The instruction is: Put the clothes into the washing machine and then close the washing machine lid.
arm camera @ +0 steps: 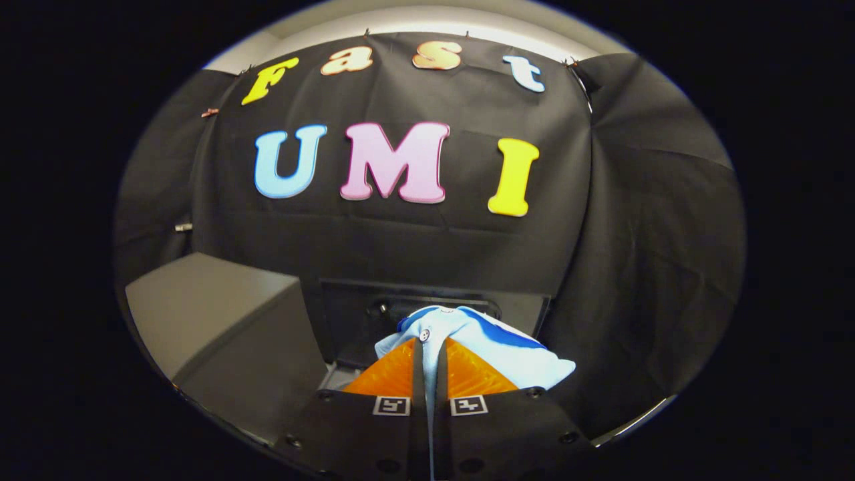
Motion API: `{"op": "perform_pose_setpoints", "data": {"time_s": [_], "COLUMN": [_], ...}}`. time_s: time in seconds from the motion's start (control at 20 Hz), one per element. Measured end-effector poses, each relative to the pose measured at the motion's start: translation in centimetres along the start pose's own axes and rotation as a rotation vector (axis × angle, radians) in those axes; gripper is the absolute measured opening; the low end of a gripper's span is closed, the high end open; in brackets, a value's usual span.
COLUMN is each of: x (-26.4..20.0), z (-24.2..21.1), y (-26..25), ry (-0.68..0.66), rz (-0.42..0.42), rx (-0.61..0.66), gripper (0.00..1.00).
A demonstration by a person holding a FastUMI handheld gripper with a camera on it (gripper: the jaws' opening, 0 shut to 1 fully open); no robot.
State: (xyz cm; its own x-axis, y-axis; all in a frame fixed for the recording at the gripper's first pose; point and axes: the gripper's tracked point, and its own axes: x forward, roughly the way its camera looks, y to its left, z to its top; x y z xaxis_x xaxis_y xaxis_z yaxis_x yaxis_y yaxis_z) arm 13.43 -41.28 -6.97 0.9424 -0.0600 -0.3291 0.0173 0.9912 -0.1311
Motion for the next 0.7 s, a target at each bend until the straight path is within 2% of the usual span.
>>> {"op": "perform_pose_setpoints", "data": {"time_s": [0.45, 0.7], "x": [4.3, 6.0], "z": [-9.9, -14.8], "y": [1.7, 2.0], "ry": [0.155, 0.273], "rz": [0.056, 0.044], "rx": [-0.011, 0.021], "gripper": [0.07, 0.07]}}
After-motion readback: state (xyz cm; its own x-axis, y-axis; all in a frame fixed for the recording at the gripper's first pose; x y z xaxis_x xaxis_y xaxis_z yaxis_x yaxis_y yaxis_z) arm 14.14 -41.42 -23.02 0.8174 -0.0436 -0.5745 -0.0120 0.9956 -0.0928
